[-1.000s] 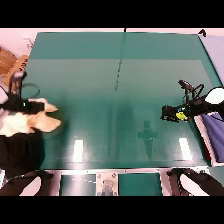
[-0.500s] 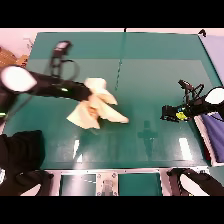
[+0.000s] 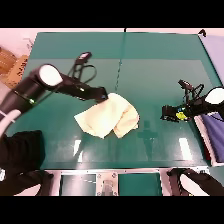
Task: Fold the shirts.
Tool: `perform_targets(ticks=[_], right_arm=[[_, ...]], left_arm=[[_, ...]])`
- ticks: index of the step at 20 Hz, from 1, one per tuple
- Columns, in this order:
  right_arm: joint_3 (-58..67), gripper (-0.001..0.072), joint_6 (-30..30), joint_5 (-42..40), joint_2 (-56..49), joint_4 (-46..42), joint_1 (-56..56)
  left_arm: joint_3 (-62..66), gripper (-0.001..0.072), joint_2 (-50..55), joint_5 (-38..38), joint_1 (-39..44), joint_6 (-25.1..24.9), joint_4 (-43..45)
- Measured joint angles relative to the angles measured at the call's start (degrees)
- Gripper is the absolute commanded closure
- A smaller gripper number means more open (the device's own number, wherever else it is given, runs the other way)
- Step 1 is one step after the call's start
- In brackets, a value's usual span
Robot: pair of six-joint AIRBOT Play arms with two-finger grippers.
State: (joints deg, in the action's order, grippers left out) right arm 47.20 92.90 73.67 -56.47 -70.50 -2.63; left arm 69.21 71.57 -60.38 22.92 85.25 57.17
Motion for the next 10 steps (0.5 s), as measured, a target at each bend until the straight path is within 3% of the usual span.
perform_targets(ticks=[4, 7, 8, 9, 10], right_arm=[[0.0, 0.0695, 0.0, -0.04, 0.0, 0.0, 0.0], [0.0, 0.0694, 0.0, -1.36, 0.0, 0.0, 0.0], [0.0, 0.0639, 0.0, -2.38, -0.02, 0.02, 0.0], [0.0, 0.0423, 0.0, -3.67, -0.13, 0.11, 0.04], [0.0, 0.0272, -0.02, -5.09, -0.37, 0.42, 0.09]], left_arm=[[1.11, -0.0008, 0.31, -10.49, -10.75, 0.2, 3.56], [-2.23, -0.0009, 0.42, -13.64, -15.87, 0.24, 7.8], [-4.39, -0.0009, 0.44, -13.55, -16.76, 0.24, 8.55], [-7.02, -0.0009, 0.44, -12.79, -17.44, 0.24, 8.79], [-9.64, -0.0009, 0.44, -11.23, -17.9, 0.17, 8.46]])
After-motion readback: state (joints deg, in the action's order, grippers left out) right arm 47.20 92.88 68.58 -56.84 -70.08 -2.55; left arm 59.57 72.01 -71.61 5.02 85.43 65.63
